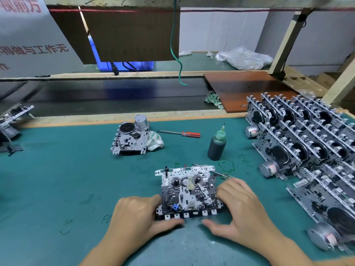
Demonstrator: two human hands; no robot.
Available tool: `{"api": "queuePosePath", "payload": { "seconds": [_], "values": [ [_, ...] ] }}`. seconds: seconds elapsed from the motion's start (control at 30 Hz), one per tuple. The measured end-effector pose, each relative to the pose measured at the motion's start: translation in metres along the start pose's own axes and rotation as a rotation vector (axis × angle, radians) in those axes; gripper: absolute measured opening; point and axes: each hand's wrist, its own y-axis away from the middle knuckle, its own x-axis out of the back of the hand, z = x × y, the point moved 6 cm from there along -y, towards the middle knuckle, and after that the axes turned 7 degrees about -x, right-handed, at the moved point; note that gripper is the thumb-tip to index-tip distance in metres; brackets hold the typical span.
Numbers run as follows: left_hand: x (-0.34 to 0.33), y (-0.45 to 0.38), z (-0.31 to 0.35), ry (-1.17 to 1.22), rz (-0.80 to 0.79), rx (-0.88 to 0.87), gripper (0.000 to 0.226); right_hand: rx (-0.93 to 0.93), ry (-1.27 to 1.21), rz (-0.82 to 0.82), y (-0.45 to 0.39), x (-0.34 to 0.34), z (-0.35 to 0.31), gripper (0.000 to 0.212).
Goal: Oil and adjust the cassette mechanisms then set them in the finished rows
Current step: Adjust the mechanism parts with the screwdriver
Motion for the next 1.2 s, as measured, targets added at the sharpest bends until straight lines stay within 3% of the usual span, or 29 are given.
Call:
{"api": "queuePosePath", "payload": {
  "seconds": [0.1, 0.2, 0.27, 0.37, 0.4, 0.5, 0.57, 0.67, 0.77, 0.97, 1.1, 1.2],
  "values": [
    [0.002, 0.001, -0.003, -0.006, 0.029, 0.03, 0.073, 0.07, 0.056, -0.012, -0.001, 0.002, -0.001, 0.043],
    [0.006, 0.0, -0.004, -0.012, 0.074, 0.084, 0.072, 0.014, 0.031, -0.056, -0.005, 0.006, 0.001, 0.048],
    [0.006, -0.001, -0.005, -0.007, 0.108, 0.144, 0.07, -0.17, -0.096, -0.048, -0.014, 0.01, 0.011, 0.05],
    [0.005, -0.002, -0.01, -0.013, 0.134, 0.221, 0.063, -0.608, -0.435, 0.116, -0.029, 0.016, 0.042, 0.031],
    [0.005, -0.002, -0.012, -0.011, 0.139, 0.238, 0.061, -0.712, -0.517, 0.132, -0.036, 0.012, 0.052, 0.033],
    [0.005, -0.001, -0.014, 0.012, 0.127, 0.291, 0.059, -0.879, -0.64, -0.011, -0.06, -0.014, 0.072, 0.06],
    [0.004, -0.001, -0.016, 0.032, 0.104, 0.322, 0.059, -0.951, -0.643, -0.105, -0.068, -0.034, 0.076, 0.056],
    [0.003, 0.0, -0.017, 0.051, 0.072, 0.345, 0.059, -0.945, -0.591, -0.084, -0.071, -0.042, 0.075, 0.035],
    [0.004, 0.0, -0.017, 0.067, 0.08, 0.367, 0.054, -0.786, -0.677, 0.035, -0.071, -0.022, 0.061, 0.014],
    [0.006, 0.0, -0.018, 0.096, 0.096, 0.365, 0.054, -0.694, -1.013, 0.318, -0.049, 0.022, 0.032, 0.026],
    [0.003, 0.001, -0.017, 0.085, 0.075, 0.356, 0.057, -0.785, -1.353, 0.358, -0.028, 0.008, 0.024, 0.022],
    [0.004, 0.002, -0.018, 0.089, 0.078, 0.369, 0.058, -0.852, -1.465, 0.401, -0.019, 0.0, 0.019, 0.006]
  ]
}}
